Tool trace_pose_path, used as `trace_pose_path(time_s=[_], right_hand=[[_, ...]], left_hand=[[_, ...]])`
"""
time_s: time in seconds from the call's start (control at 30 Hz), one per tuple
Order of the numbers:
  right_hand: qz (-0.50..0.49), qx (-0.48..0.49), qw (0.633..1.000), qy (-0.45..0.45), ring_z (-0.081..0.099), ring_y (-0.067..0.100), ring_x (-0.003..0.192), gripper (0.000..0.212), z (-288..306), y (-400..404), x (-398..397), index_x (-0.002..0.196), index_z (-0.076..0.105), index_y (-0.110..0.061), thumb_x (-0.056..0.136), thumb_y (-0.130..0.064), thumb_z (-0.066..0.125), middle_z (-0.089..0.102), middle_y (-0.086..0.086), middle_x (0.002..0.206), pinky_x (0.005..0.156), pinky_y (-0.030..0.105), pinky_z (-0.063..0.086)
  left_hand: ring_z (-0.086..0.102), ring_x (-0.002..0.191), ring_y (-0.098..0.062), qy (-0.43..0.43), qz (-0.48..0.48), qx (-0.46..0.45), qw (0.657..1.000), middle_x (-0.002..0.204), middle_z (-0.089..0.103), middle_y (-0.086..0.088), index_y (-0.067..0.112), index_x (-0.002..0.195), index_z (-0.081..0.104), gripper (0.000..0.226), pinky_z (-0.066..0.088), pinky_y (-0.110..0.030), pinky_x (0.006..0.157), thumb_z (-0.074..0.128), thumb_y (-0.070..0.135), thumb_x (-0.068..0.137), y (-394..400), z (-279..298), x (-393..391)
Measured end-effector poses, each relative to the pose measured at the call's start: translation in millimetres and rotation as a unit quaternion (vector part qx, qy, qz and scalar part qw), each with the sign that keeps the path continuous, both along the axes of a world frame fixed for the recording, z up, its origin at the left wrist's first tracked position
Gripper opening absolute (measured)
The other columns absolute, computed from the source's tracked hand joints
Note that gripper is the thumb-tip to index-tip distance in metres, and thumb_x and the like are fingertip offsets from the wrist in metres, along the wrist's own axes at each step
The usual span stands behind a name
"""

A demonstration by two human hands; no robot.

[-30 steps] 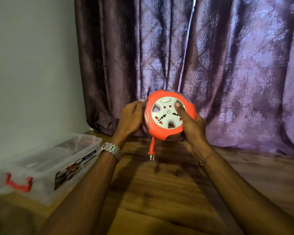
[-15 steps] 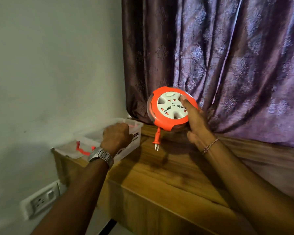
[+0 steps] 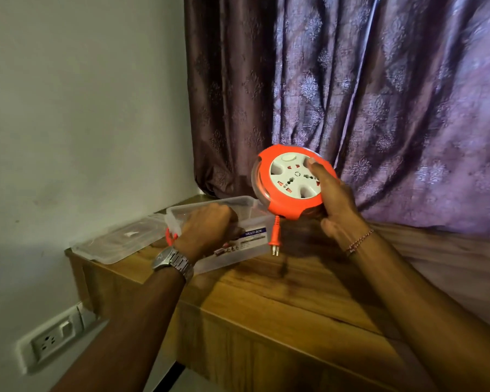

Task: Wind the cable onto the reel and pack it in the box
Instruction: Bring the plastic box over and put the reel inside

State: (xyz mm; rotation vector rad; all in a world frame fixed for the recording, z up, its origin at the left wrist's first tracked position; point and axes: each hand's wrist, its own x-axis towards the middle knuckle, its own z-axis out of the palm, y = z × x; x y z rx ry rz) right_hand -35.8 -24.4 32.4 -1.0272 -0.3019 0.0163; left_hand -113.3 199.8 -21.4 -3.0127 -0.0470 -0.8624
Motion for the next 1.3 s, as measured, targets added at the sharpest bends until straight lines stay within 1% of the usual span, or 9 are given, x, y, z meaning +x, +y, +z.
trace_pose_path(time_s=[0.23, 0.33, 0.47, 0.67, 0.87, 1.07, 1.17, 1.23, 1.3], right_hand=[[-0.034, -0.039, 0.999, 0.000, 0.072, 0.026, 0.090, 0.049, 3.9, -80.8, 11.8, 0.105, 0.073, -0.013, 0.064, -0.037, 0.084, 0.075, 0.006, 0.099, 0.070, 0.037, 0.057], [-0.058, -0.069, 0.996, -0.001, 0.072, 0.027, 0.091, 0.056, 6.3, -123.0, 16.8, 0.105, 0.074, -0.015, 0.058, -0.043, 0.085, 0.075, 0.006, 0.099, 0.072, 0.042, 0.057], [-0.096, -0.083, 0.992, -0.004, 0.073, 0.026, 0.088, 0.055, 7.3, -171.8, 20.9, 0.103, 0.074, -0.013, 0.057, -0.041, 0.086, 0.076, 0.007, 0.098, 0.066, 0.036, 0.057], [-0.142, -0.102, 0.985, -0.005, 0.072, 0.028, 0.091, 0.057, 8.5, -225.5, 33.5, 0.104, 0.074, -0.013, 0.056, -0.042, 0.087, 0.075, 0.008, 0.099, 0.077, 0.041, 0.058], [-0.132, -0.139, 0.981, -0.031, 0.070, 0.027, 0.096, 0.054, 28.5, -240.3, 56.2, 0.107, 0.073, -0.011, 0.062, -0.039, 0.085, 0.074, 0.008, 0.105, 0.086, 0.040, 0.056], [-0.131, -0.225, 0.960, -0.099, 0.072, 0.023, 0.091, 0.062, 65.5, -227.1, 81.5, 0.102, 0.074, -0.008, 0.054, -0.045, 0.090, 0.075, 0.006, 0.100, 0.060, 0.029, 0.054], [-0.121, -0.283, 0.942, -0.134, 0.072, 0.024, 0.085, 0.060, 69.3, -213.9, 92.2, 0.095, 0.076, -0.010, 0.053, -0.051, 0.089, 0.076, 0.007, 0.095, 0.067, 0.036, 0.058], [-0.104, -0.335, 0.924, -0.149, 0.073, 0.022, 0.083, 0.057, 61.2, -200.9, 97.1, 0.094, 0.076, -0.013, 0.055, -0.053, 0.088, 0.076, 0.006, 0.093, 0.071, 0.037, 0.059], [-0.078, -0.382, 0.907, -0.158, 0.072, 0.020, 0.082, 0.055, 45.5, -188.8, 99.1, 0.094, 0.076, -0.015, 0.057, -0.054, 0.086, 0.077, 0.004, 0.091, 0.070, 0.034, 0.058]], left_hand=[[0.049, 0.049, -0.006, 0.026, -0.168, -0.013, 0.985, 0.053, 0.057, 0.003, 0.017, 0.061, 0.061, 0.048, 0.037, -0.032, 0.051, 0.070, 0.056, 0.087, -73.0, 10.0, 33.2], [0.058, 0.054, -0.012, 0.026, -0.234, -0.031, 0.971, 0.050, 0.060, 0.009, 0.018, 0.064, 0.069, 0.045, 0.038, -0.020, 0.049, 0.072, 0.058, 0.086, -113.2, 11.5, 45.6], [0.057, 0.055, 0.009, 0.002, -0.303, -0.043, 0.952, 0.043, 0.053, 0.021, 0.018, 0.066, 0.074, 0.042, 0.039, -0.006, 0.052, 0.075, 0.056, 0.084, -155.9, 10.9, 64.6], [0.061, 0.060, 0.003, 0.000, -0.354, -0.042, 0.934, 0.044, 0.055, 0.013, 0.023, 0.073, 0.078, 0.041, 0.041, -0.010, 0.052, 0.077, 0.063, 0.078, -205.2, 12.7, 83.2], [0.064, 0.065, 0.013, -0.063, -0.315, -0.102, 0.941, 0.065, 0.067, 0.025, 0.030, 0.099, 0.076, 0.070, 0.045, -0.010, 0.059, 0.065, 0.088, 0.063, -195.7, 21.8, 87.0], [0.058, 0.128, -0.017, 0.001, -0.291, -0.183, 0.939, 0.142, 0.059, 0.000, 0.020, 0.148, 0.046, 0.118, 0.050, -0.038, 0.107, 0.074, 0.086, 0.054, -145.8, 12.1, 97.2], [0.055, 0.130, 0.002, 0.064, -0.314, -0.260, 0.911, 0.143, 0.056, 0.025, 0.044, 0.145, 0.044, 0.104, 0.050, -0.029, 0.110, 0.080, 0.082, 0.054, -132.3, -2.8, 96.5], [0.058, 0.117, 0.019, 0.076, -0.341, -0.313, 0.883, 0.126, 0.060, 0.043, 0.069, 0.129, 0.044, 0.082, 0.050, -0.008, 0.094, 0.088, 0.068, 0.060, -132.0, -16.9, 93.6], [0.061, 0.113, 0.017, 0.069, -0.369, -0.360, 0.854, 0.126, 0.061, 0.042, 0.070, 0.125, 0.046, 0.078, 0.049, -0.003, 0.086, 0.093, 0.047, 0.068, -133.8, -30.5, 93.6]])
